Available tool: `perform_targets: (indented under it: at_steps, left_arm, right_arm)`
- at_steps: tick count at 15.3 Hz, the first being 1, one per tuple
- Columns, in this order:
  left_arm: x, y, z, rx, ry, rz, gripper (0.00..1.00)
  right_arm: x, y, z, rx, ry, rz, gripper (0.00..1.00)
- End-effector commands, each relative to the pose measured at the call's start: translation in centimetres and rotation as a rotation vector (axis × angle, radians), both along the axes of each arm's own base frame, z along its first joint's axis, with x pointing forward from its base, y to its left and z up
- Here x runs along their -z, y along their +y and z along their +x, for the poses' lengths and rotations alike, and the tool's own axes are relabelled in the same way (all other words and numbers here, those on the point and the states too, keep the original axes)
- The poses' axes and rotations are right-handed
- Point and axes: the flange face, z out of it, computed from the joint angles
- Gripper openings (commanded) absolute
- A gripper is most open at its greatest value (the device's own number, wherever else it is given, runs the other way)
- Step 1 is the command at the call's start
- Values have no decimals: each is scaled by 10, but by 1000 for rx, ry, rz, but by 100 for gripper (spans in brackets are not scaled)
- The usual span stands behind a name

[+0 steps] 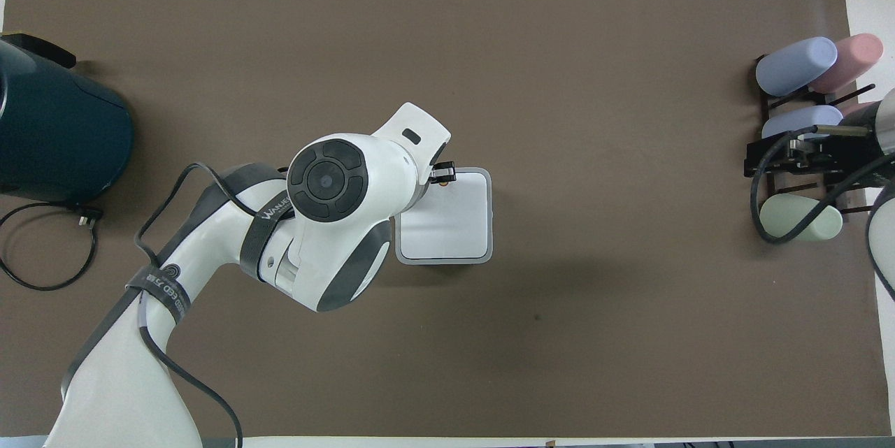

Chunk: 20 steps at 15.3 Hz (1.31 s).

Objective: Close trash can lid

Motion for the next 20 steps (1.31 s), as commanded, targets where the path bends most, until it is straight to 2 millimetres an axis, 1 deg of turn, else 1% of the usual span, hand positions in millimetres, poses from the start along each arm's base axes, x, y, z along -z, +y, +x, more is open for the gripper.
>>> perform_targets:
  at_steps: [1, 6, 8, 12, 15, 16, 17, 18, 20]
  left_arm:
    - [29, -20, -5, 7, 13, -11, 0]
    - [27, -23, -6, 2, 13, -17, 0]
    - [26, -30, -11, 8, 3, -27, 0]
    - [27, -34, -15, 7, 4, -29, 0]
    - [34, -36, -19, 14, 13, -20, 0]
    - [44, -41, -23, 27, 18, -10, 0]
    - [49, -41, -23, 28, 21, -6, 0]
    - [48, -41, -23, 30, 22, -5, 0]
    - [37, -34, -17, 23, 32, 3, 0]
  right_arm:
    - [-1, -4, -2, -8, 10, -3, 100]
    - [-1, -4, -2, -8, 10, -3, 100]
    - [-1, -4, -2, -8, 10, -3, 100]
    - [-1, -4, -2, -8, 10, -3, 100]
    - [-1, -4, -2, -8, 10, -3, 100]
    - [-1, -4, -2, -8, 10, -3, 100]
    - [-1, -4, -2, -8, 10, -3, 100]
    - [-1, -4, -2, -8, 10, -3, 100]
    - [-1, -4, -2, -10, 10, -3, 100]
